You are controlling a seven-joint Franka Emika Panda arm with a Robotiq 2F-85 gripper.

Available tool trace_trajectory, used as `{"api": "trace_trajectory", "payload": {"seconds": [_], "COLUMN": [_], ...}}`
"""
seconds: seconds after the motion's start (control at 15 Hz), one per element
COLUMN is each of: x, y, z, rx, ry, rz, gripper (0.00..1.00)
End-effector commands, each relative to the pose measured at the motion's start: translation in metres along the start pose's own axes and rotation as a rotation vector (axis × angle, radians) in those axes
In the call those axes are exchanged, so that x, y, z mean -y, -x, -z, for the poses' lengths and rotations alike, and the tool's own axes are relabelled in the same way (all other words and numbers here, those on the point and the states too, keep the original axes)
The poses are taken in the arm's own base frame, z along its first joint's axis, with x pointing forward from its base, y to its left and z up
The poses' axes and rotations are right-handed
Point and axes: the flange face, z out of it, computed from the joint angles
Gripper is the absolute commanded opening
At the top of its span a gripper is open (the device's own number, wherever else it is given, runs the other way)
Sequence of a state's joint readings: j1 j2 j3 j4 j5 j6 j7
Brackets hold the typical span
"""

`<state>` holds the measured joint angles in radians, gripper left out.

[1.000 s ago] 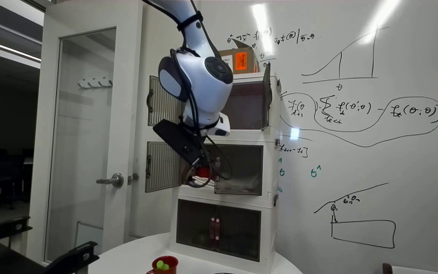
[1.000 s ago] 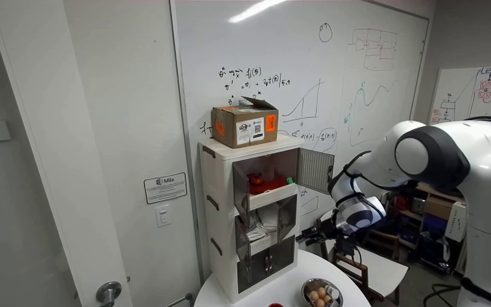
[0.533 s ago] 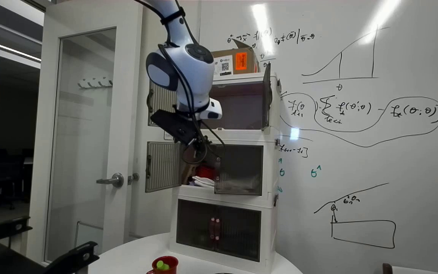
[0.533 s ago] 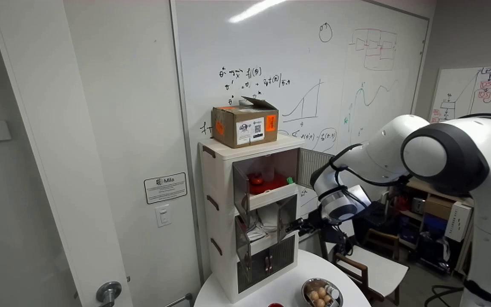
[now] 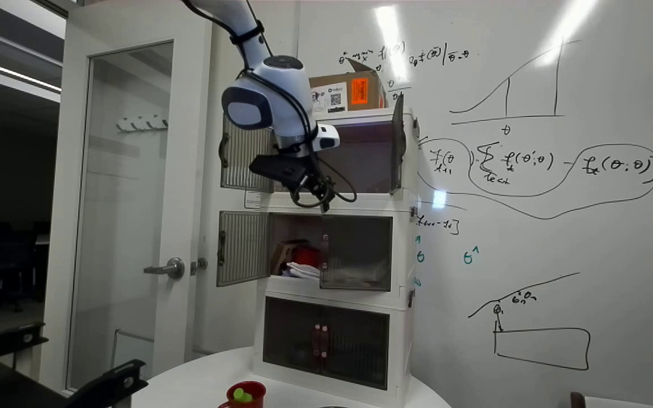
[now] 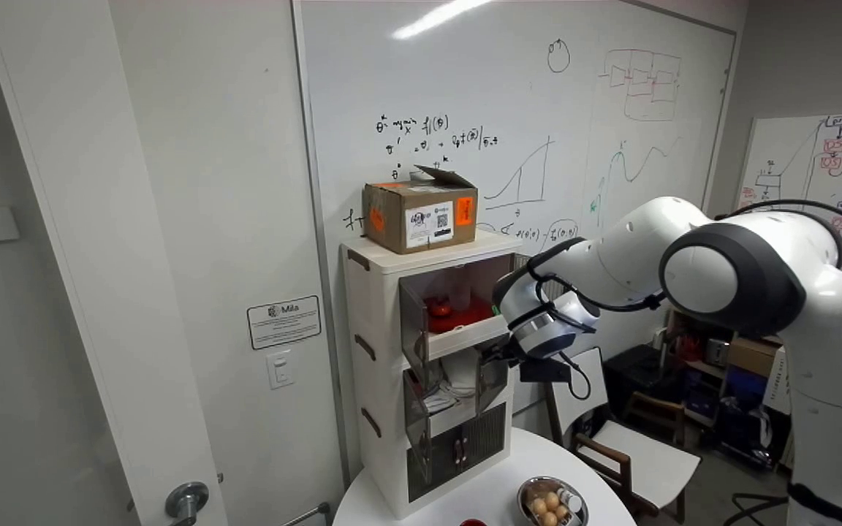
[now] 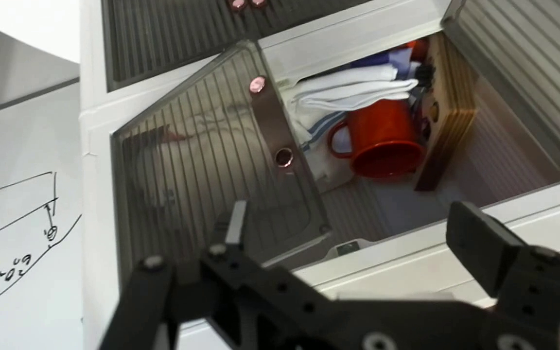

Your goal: Open the right cabinet door of the middle compartment

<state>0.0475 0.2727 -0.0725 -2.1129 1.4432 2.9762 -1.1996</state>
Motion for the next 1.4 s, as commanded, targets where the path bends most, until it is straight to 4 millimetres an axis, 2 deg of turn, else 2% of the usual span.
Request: {"api": "trace_trajectory", "payload": {"seconds": [0.0, 0.2, 0.27, 0.4, 0.6, 0.73, 1.13, 1.33], "x": [-0.009, -0.020, -0.015, -0.014, 0.001, 0.005, -0.020, -0.026], "y": [-0.018, -0.031, -0.038, -0.055, -0.084, -0.097, -0.100, -0.103], "z": [-0.035, -0.058, -0.063, -0.068, -0.066, -0.064, -0.071, -0.077], "rx": [0.014, 0.045, 0.051, 0.053, 0.050, 0.046, 0.103, 0.109], "ry": [0.088, 0.090, 0.091, 0.073, 0.036, 0.029, 0.183, 0.221], "rz": [-0.038, -0.123, -0.152, -0.226, -0.302, -0.331, -0.317, -0.327], "gripper": [1.00, 1.00, 1.00, 1.00, 1.00, 1.00, 1.00, 1.00]}}
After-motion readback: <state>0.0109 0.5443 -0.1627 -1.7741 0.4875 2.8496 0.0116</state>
